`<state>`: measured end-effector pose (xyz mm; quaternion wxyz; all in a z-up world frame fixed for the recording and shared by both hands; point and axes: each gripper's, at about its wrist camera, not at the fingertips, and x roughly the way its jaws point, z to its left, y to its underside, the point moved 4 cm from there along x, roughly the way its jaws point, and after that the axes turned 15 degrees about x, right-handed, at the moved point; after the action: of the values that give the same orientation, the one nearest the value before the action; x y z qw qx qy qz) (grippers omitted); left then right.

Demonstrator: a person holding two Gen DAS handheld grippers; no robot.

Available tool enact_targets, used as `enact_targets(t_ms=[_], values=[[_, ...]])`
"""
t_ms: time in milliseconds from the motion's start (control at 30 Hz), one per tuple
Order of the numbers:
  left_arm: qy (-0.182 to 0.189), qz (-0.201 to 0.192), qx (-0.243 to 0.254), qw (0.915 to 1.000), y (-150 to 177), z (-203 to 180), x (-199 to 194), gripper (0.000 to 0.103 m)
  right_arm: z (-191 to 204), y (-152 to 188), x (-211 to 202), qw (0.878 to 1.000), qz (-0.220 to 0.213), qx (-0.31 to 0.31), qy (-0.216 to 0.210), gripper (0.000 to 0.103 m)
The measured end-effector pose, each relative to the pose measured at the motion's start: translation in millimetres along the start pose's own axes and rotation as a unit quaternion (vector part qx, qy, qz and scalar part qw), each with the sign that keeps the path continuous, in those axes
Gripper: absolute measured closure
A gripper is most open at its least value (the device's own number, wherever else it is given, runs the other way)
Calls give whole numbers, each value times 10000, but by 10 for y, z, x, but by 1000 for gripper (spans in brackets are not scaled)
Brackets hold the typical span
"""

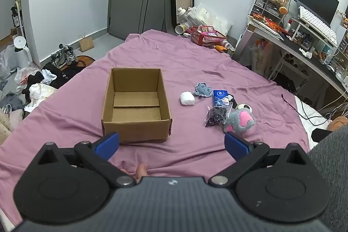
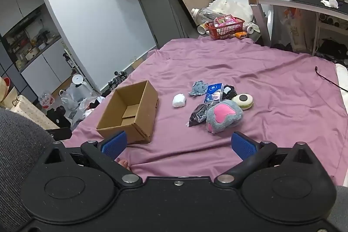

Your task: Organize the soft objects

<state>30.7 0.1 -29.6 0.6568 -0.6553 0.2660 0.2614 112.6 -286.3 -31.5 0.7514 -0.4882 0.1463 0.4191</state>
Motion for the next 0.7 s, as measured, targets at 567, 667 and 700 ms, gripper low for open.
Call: enact_targets(t_ms=[567,667,700], values=[[39,-20,-82,10000,11,-13,-36,1,65,14,-132,9999,-119,-96,59,0],[25,-24,-71,10000,6,-21,-40,1,76,16,-137,9999,-121,-95,68,0],[28,-22,-67,10000,7,-3,-35,1,74,14,-139,9999,-122,-99,72,0]])
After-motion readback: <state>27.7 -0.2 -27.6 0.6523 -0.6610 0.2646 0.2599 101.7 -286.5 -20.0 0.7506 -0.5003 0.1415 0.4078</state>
